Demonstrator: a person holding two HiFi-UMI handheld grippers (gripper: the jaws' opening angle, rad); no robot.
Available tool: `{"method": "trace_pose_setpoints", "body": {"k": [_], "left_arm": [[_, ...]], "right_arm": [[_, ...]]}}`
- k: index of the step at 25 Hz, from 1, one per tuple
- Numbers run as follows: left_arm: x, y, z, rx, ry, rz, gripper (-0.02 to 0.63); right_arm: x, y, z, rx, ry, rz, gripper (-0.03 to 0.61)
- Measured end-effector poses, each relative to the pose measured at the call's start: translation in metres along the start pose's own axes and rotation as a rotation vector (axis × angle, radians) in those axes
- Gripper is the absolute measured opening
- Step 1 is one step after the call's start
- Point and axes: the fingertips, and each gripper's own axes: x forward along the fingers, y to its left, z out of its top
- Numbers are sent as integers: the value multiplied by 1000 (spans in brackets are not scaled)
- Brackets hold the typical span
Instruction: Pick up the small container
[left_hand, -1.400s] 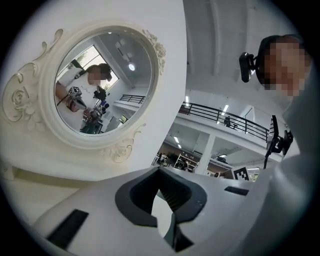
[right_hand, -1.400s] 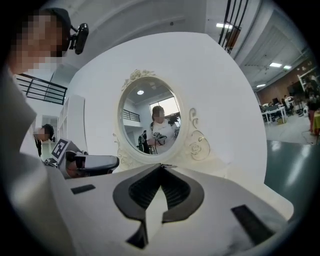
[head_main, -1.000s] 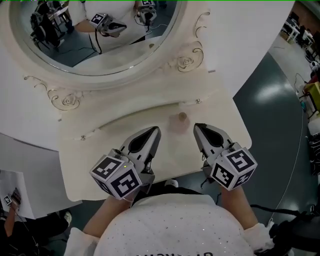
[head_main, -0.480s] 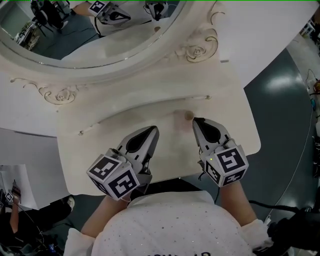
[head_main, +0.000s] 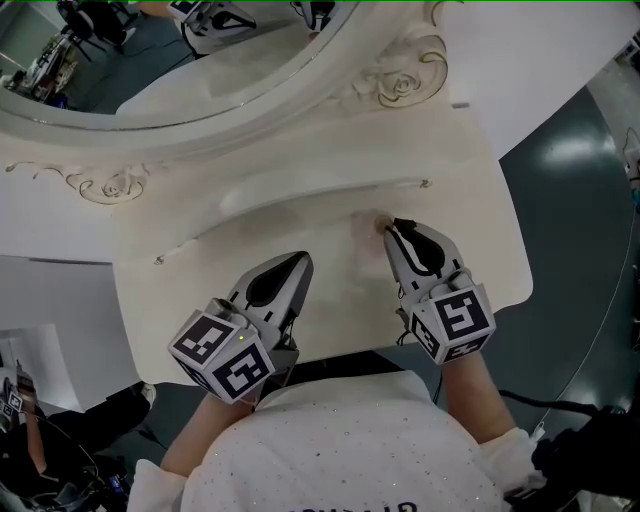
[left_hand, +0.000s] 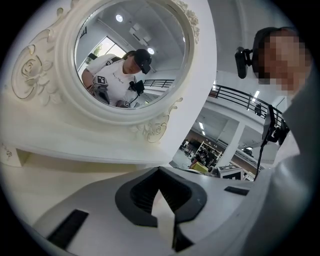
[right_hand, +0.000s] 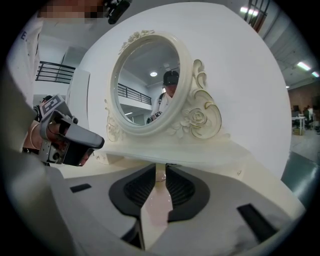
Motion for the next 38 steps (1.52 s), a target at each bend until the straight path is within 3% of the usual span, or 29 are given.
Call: {"method": "trace_pose_setpoints", "body": {"k": [5, 13, 15, 17, 24, 27, 38], "left_arm": [[0, 4, -2, 9, 13, 11, 2], [-2, 8, -8, 2, 24, 18, 2], [-5, 10, -9, -2, 24, 24, 2], [-7, 13, -10, -10, 21, 31, 2], [-15, 15, -13, -11, 25, 36, 2], [-19, 16, -13, -13, 22, 45, 2], [-30, 7, -13, 3, 15, 35, 2]], "right_arm": [[10, -2, -7, 71, 0, 26, 212], [31, 4, -25, 37, 16, 40, 298], [35, 4, -29, 20, 17, 15, 293], [37, 0, -30, -8, 13, -27, 234], [42, -5, -35, -75, 17, -101, 190], [42, -6, -35, -107, 14, -113, 190], [43, -7, -36, -60, 56, -104, 186]]}}
